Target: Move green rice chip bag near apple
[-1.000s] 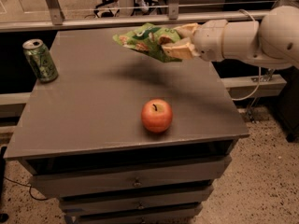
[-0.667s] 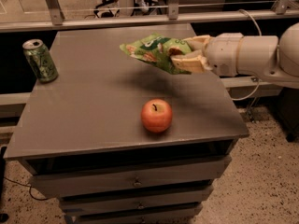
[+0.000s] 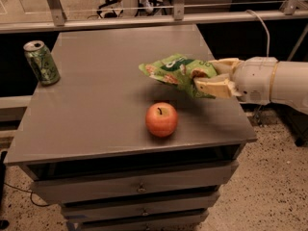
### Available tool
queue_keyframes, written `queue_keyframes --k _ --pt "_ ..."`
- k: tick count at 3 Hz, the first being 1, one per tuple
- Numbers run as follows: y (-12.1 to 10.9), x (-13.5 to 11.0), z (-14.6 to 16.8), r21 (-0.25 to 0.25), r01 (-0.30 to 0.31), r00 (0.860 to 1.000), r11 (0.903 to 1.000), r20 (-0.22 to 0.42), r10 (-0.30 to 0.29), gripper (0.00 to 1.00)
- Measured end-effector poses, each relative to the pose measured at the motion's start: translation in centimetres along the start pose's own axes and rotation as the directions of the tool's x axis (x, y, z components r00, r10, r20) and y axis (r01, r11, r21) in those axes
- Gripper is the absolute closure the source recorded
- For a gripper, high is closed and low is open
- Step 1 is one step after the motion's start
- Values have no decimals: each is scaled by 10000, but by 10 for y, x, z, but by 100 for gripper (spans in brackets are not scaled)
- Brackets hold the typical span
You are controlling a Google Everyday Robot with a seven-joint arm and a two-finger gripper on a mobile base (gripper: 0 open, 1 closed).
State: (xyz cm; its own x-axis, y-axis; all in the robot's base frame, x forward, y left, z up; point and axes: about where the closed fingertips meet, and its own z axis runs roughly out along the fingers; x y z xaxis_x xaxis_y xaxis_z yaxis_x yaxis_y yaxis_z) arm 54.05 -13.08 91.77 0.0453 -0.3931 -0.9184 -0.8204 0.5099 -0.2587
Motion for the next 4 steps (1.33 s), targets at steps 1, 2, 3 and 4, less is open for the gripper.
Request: queue_keyframes --k 1,2,3,4 --pt "4 11 -9 83 -332 9992 9994 -234 334 84" --pt "7 18 -11 100 -546 9978 9985 -372 550 61" --pt "9 22 -3 142 -690 9968 9975 -388 695 37" --pt "10 22 7 22 -746 9965 9972 -388 746 14"
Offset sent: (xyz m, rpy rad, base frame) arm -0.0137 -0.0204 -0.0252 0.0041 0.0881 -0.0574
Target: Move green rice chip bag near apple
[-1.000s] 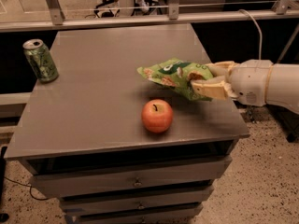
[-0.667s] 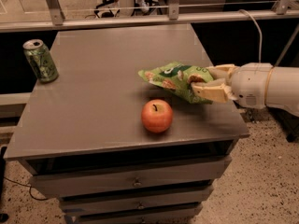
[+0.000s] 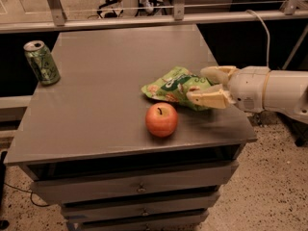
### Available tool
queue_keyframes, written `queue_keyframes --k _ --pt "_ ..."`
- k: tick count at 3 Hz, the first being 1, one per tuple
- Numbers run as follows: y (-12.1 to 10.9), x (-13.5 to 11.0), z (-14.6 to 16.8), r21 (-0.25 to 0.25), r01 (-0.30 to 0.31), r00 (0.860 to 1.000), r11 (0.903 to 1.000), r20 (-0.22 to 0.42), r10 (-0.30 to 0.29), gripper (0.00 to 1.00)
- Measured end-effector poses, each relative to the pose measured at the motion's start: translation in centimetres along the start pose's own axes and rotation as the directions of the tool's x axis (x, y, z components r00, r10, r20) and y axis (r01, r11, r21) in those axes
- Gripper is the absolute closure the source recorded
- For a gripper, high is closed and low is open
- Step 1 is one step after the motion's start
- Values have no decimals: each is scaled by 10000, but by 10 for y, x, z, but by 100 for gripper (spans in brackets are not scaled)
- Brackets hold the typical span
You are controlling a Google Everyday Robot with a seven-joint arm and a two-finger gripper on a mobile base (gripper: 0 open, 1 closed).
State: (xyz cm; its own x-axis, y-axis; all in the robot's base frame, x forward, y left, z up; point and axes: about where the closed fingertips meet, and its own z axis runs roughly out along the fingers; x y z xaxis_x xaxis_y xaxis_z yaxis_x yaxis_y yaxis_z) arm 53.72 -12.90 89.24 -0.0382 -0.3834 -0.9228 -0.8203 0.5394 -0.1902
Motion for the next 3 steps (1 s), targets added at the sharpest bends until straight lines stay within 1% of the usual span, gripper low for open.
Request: queue_keyframes --k 1,2,3 --pt "0 -2 2 -12 21 10000 10000 -80 -22 0" --pt "-12 -9 -11 300 254 9996 9992 -141 -250 0" --pt "-40 -31 -33 747 867 9962 9934 -86 -863 0"
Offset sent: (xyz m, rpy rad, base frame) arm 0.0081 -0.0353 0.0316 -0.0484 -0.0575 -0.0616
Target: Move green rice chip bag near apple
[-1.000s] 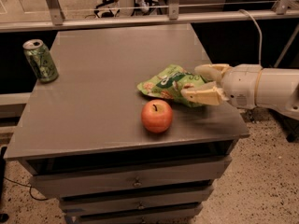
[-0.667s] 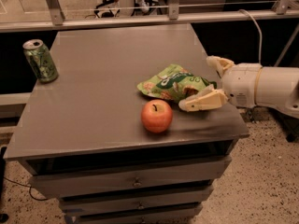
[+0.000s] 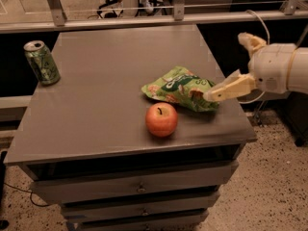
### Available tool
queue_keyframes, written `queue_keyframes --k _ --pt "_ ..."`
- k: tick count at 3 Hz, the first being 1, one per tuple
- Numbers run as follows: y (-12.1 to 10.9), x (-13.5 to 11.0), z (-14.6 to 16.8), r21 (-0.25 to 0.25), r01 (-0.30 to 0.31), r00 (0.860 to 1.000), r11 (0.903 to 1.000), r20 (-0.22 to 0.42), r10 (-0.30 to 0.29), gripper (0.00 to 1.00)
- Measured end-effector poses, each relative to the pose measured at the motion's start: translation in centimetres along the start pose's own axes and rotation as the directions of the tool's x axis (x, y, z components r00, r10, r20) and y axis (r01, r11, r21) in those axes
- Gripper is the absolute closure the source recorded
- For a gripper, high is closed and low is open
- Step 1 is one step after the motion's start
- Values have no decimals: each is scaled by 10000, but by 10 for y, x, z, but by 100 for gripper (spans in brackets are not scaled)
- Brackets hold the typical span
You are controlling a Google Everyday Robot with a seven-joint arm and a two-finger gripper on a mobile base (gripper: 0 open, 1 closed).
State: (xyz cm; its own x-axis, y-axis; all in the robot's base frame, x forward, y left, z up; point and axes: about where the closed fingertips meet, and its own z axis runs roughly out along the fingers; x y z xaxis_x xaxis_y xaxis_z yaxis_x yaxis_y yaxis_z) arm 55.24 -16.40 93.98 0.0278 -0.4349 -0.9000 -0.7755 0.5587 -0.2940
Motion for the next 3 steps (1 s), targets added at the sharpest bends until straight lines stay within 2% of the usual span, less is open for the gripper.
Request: queue_keyframes --k 1,2,3 --pt "-45 -34 -14 404 813 9957 9959 411 -830 0" --pt "-88 -73 0 764 1946 9699 9779 1336 -2034 0" --pt "-100 -92 -10 1126 2137 9610 9704 1540 -2295 0"
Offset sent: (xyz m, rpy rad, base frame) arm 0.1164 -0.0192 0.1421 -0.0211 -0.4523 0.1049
